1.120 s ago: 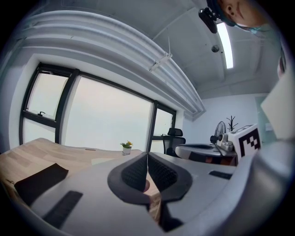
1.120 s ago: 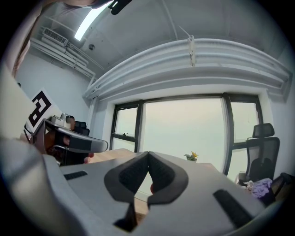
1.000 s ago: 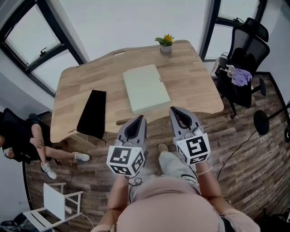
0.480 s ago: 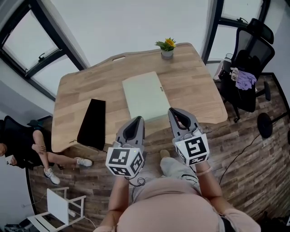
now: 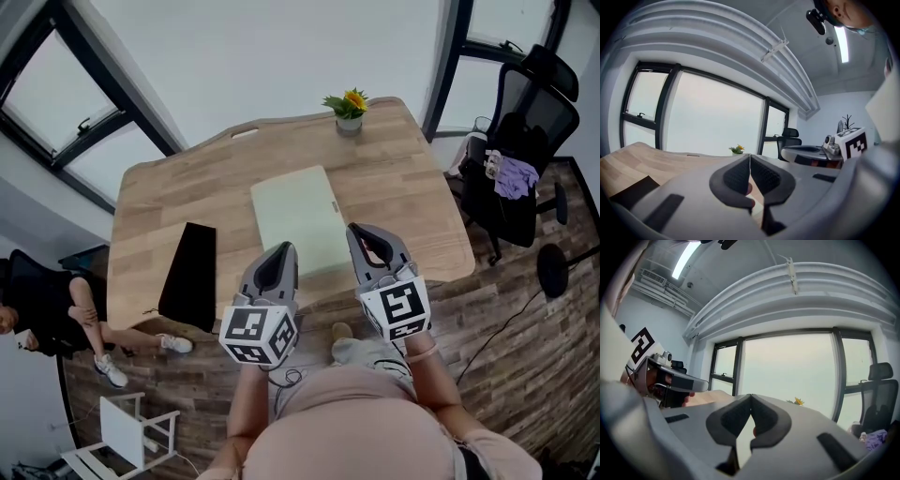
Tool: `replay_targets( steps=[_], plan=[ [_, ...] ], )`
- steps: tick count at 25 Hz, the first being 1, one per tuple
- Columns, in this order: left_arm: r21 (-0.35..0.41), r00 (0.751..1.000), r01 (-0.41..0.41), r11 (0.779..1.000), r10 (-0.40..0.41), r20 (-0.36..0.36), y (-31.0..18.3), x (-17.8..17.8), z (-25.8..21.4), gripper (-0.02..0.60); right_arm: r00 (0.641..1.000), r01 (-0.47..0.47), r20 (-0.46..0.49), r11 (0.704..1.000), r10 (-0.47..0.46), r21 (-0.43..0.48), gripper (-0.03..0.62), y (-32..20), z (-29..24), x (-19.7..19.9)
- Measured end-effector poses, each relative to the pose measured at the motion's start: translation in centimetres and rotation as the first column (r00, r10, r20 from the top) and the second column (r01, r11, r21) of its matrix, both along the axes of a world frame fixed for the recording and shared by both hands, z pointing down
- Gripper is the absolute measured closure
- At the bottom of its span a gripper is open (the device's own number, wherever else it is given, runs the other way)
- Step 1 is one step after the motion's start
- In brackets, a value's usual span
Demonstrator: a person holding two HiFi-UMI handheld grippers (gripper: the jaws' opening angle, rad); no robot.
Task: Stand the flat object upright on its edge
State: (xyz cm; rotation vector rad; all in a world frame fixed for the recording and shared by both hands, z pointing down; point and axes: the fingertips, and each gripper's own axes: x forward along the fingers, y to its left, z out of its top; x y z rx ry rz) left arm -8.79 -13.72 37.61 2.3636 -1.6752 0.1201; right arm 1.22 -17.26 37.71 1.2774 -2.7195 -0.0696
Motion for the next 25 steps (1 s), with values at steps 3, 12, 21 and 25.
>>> replay_targets(
  steps=[3,12,21,25],
  plan=[
    [-0.002,1.000,0.018,1.000,-0.018,0.006,-1.7,0.0,0.2,0.571,1.000,0.016,0.004,1.000,-0.016,-0.008,0.594,-1.9,0.3,0.0],
    [-0.030,0.998,0.066,0.997,-0.066,0.011,-4.8,-1.3,1.1,0.571,0.998,0.062,0.009,0.997,-0.061,-0.039,0.594,-5.9,1.7,-1.4],
    [-0.053,0.999,0.041,0.998,-0.042,-0.001,-7.9,-2.8,2.2,0.571,0.999,0.036,-0.012,0.998,-0.037,-0.048,0.594,-8.9,2.3,-2.7],
    [-0.047,1.000,0.022,0.999,-0.023,-0.012,-10.0,-3.5,1.9,0.571,1.000,0.019,-0.021,0.999,-0.020,-0.042,0.594,-10.7,1.8,-3.3]
  ],
)
